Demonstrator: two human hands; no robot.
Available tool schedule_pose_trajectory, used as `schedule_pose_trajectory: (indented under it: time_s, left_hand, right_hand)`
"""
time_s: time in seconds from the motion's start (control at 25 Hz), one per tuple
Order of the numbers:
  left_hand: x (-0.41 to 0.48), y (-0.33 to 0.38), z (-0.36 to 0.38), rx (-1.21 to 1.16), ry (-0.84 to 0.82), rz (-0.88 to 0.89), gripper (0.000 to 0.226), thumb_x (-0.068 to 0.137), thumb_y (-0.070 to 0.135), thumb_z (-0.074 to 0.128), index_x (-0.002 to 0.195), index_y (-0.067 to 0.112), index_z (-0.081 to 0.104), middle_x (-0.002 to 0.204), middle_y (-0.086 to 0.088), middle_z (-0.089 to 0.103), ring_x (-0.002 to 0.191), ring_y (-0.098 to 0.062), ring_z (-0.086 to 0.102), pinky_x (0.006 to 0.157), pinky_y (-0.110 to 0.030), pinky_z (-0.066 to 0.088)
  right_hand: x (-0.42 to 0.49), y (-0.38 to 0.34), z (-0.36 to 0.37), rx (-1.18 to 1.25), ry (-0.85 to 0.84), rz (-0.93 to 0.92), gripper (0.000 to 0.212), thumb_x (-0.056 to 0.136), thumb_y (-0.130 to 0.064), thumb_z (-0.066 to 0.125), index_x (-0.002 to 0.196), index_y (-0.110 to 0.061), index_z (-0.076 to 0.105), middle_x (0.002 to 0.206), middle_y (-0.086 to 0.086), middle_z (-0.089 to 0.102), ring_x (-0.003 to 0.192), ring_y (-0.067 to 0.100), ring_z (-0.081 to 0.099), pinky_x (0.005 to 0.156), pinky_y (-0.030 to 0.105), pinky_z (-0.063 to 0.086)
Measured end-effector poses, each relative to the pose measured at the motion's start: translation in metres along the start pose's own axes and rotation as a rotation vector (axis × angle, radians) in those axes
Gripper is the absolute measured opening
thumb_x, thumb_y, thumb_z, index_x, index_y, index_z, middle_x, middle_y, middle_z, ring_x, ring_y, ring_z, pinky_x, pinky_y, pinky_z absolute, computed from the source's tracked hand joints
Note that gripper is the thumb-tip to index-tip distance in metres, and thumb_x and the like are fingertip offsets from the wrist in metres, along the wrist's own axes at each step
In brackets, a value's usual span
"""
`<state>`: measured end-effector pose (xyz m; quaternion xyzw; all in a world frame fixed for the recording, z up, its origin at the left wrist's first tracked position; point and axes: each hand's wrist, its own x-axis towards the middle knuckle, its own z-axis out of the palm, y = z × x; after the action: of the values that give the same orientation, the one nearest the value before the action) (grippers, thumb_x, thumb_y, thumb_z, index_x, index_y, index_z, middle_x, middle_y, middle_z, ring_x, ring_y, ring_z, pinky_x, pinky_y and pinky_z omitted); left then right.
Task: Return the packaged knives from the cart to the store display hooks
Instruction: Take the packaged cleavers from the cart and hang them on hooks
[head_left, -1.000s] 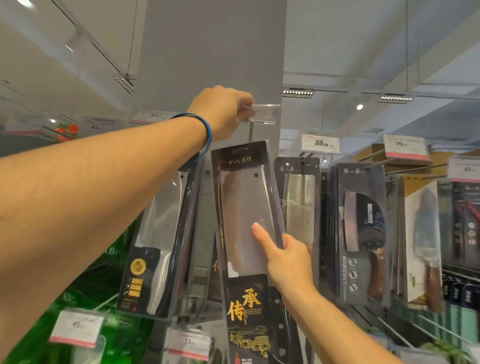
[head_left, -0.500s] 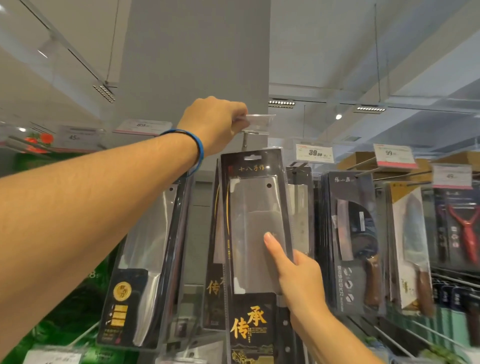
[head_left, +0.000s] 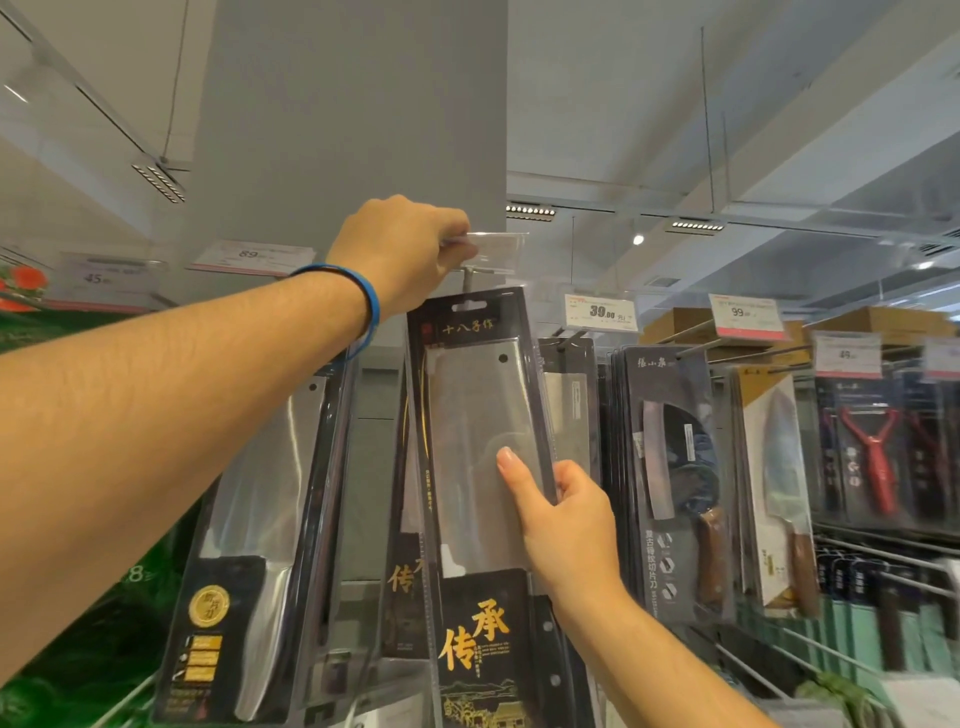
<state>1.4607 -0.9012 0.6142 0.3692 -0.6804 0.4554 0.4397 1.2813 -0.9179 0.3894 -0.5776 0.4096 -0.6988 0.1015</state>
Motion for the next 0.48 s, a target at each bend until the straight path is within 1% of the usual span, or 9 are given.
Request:
schedule_pose_trajectory:
  time_s: [0.04, 0.08, 0.12, 0.16, 0.24, 0.32, 0.4, 0.44, 0.48]
  left_hand:
    - [-0.001, 0.001, 0.0, 0.002, -0.002, -0.001, 0.033, 0.103, 0.046, 0.043, 0.104, 0.02, 0.062, 0.083, -0.003, 0.064, 0.072, -0.026, 0.053, 0.063, -0.03, 0.037]
    - [-0.001, 0.002, 0.0, 0.008, -0.002, -0.002, 0.033, 0.103, 0.046, 0.043, 0.104, 0.019, 0.062, 0.083, -0.003, 0.063, 0.072, -0.025, 0.053, 0.063, -0.03, 0.036]
    - [-0.002, 0.002, -0.001, 0.019, 0.001, -0.002, 0.033, 0.103, 0.046, 0.043, 0.104, 0.018, 0.062, 0.083, -0.004, 0.064, 0.071, -0.025, 0.052, 0.062, -0.03, 0.036]
    - [-0.002, 0.003, -0.002, 0.028, 0.003, -0.002, 0.034, 0.103, 0.045, 0.043, 0.104, 0.018, 0.062, 0.084, -0.005, 0.065, 0.071, -0.026, 0.052, 0.062, -0.031, 0.035]
    - [-0.002, 0.004, -0.004, 0.036, -0.001, -0.002, 0.034, 0.103, 0.045, 0.043, 0.103, 0.017, 0.063, 0.087, -0.007, 0.068, 0.072, -0.027, 0.053, 0.062, -0.032, 0.036]
    - [-0.001, 0.003, -0.004, 0.034, -0.013, -0.006, 0.034, 0.103, 0.046, 0.043, 0.102, 0.018, 0.062, 0.087, -0.007, 0.068, 0.073, -0.026, 0.054, 0.063, -0.031, 0.036]
    - [-0.001, 0.003, -0.005, 0.031, -0.019, -0.012, 0.034, 0.102, 0.047, 0.043, 0.102, 0.018, 0.062, 0.087, -0.006, 0.067, 0.074, -0.026, 0.054, 0.062, -0.031, 0.037]
    - [-0.002, 0.003, -0.004, 0.029, -0.02, -0.014, 0.033, 0.102, 0.046, 0.043, 0.103, 0.019, 0.062, 0.088, -0.006, 0.067, 0.074, -0.026, 0.054, 0.063, -0.031, 0.037]
    - [-0.002, 0.003, -0.004, 0.028, -0.02, -0.013, 0.033, 0.102, 0.046, 0.043, 0.103, 0.019, 0.062, 0.088, -0.005, 0.067, 0.074, -0.026, 0.054, 0.063, -0.031, 0.037]
  right_hand:
    - [-0.001, -0.001, 0.0, -0.011, -0.012, 0.014, 0.053, 0.082, -0.072, 0.064, 0.087, -0.021, 0.051, 0.092, -0.009, 0.055, 0.082, 0.012, 0.056, 0.074, 0.032, 0.047]
    - [-0.002, -0.002, 0.0, -0.016, -0.024, 0.031, 0.054, 0.082, -0.073, 0.063, 0.092, -0.021, 0.051, 0.098, -0.006, 0.058, 0.09, 0.016, 0.061, 0.079, 0.035, 0.05]
    - [-0.003, -0.003, 0.001, -0.022, -0.029, 0.043, 0.057, 0.082, -0.074, 0.062, 0.095, -0.019, 0.053, 0.102, -0.001, 0.062, 0.099, 0.023, 0.065, 0.084, 0.041, 0.054]
    - [-0.003, -0.005, 0.001, -0.031, -0.024, 0.048, 0.062, 0.082, -0.074, 0.061, 0.093, -0.013, 0.056, 0.104, 0.007, 0.067, 0.102, 0.03, 0.067, 0.087, 0.046, 0.057]
    - [-0.003, -0.009, 0.001, -0.03, -0.006, 0.046, 0.074, 0.08, -0.075, 0.062, 0.094, -0.002, 0.06, 0.102, 0.018, 0.069, 0.096, 0.036, 0.067, 0.084, 0.055, 0.056]
    - [-0.004, -0.011, -0.001, -0.006, -0.015, 0.059, 0.078, 0.079, -0.076, 0.061, 0.097, -0.001, 0.062, 0.101, 0.02, 0.07, 0.094, 0.037, 0.068, 0.082, 0.057, 0.056]
    - [-0.006, -0.01, -0.003, -0.004, -0.024, 0.067, 0.077, 0.079, -0.077, 0.061, 0.096, -0.002, 0.062, 0.1, 0.02, 0.07, 0.092, 0.037, 0.068, 0.081, 0.056, 0.057]
    - [-0.005, -0.01, -0.005, -0.008, -0.019, 0.067, 0.075, 0.079, -0.078, 0.061, 0.092, -0.004, 0.062, 0.094, 0.018, 0.069, 0.086, 0.034, 0.068, 0.078, 0.053, 0.057]
    - [-0.005, -0.01, -0.006, -0.013, -0.01, 0.07, 0.073, 0.077, -0.08, 0.059, 0.087, -0.008, 0.06, 0.086, 0.011, 0.067, 0.077, 0.027, 0.065, 0.073, 0.047, 0.057]
